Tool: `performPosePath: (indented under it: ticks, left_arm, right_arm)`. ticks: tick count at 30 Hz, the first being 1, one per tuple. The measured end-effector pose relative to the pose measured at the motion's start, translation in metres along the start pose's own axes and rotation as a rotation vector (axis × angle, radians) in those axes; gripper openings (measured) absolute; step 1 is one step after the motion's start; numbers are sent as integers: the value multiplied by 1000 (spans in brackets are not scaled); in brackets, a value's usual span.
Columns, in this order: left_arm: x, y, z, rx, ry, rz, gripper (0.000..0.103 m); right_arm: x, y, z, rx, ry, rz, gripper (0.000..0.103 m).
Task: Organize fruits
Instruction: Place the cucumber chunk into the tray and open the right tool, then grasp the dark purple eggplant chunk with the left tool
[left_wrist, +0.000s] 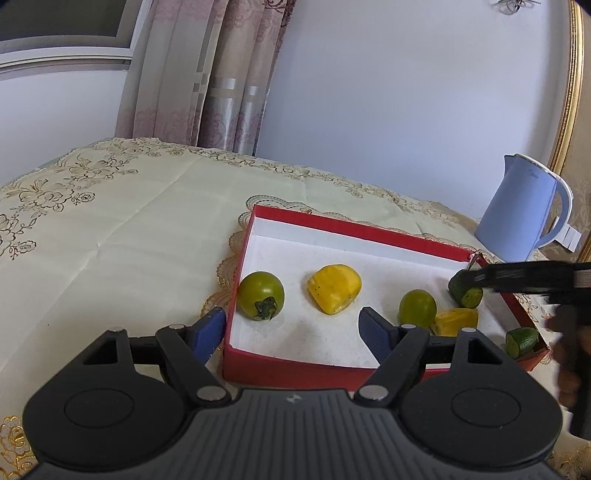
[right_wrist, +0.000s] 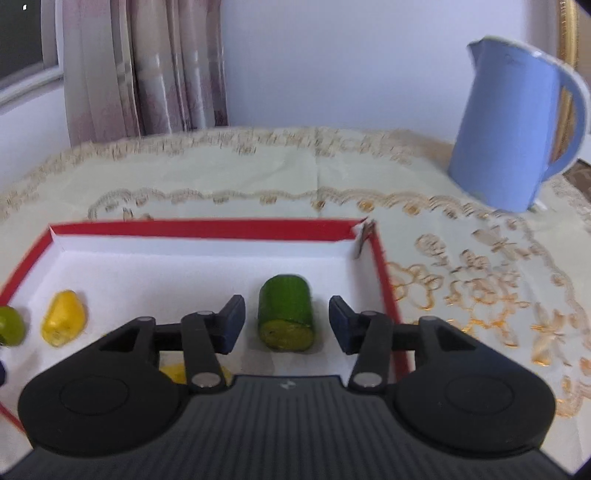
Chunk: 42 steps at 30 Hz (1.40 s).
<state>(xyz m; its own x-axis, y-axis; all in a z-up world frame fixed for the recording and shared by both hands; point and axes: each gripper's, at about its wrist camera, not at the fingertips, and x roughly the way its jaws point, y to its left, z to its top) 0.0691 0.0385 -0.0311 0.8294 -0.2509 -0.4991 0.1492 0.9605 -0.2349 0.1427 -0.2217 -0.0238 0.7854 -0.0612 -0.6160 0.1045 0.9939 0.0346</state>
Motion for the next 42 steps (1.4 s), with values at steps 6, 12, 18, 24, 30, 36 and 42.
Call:
performPosePath:
  ticks: [6,12,18,24,30,36,42]
  left_arm:
    - [0,-3,-2,18,1,8,82]
    - [-2,-5,-3,30,10,21,84]
    - [-21,2,-8,-7,28,-11,85]
    - [-30,-18,-17,117,53,-18,85]
    - [-36,-38,-21,204,87,-64,85]
    - [-39,-53,-26,264,90,-64,88]
    - [-44,-59,-26,302,94,-65,88]
  right_arm:
    - [-89,-19,-45,89,-205,62,80]
    - [-128,-31,-105,119,-394,-47,93]
    - [-133,-45,-107,165,-431,-40,101]
    - [-128,-49,-107,187,-400,-41,103]
    - [-127,-51,-108,204,-390,-27,103]
    - [-127,-50,-109,203,-387,-27,103]
    - [-126,-49,-109,203,-380,-25,103]
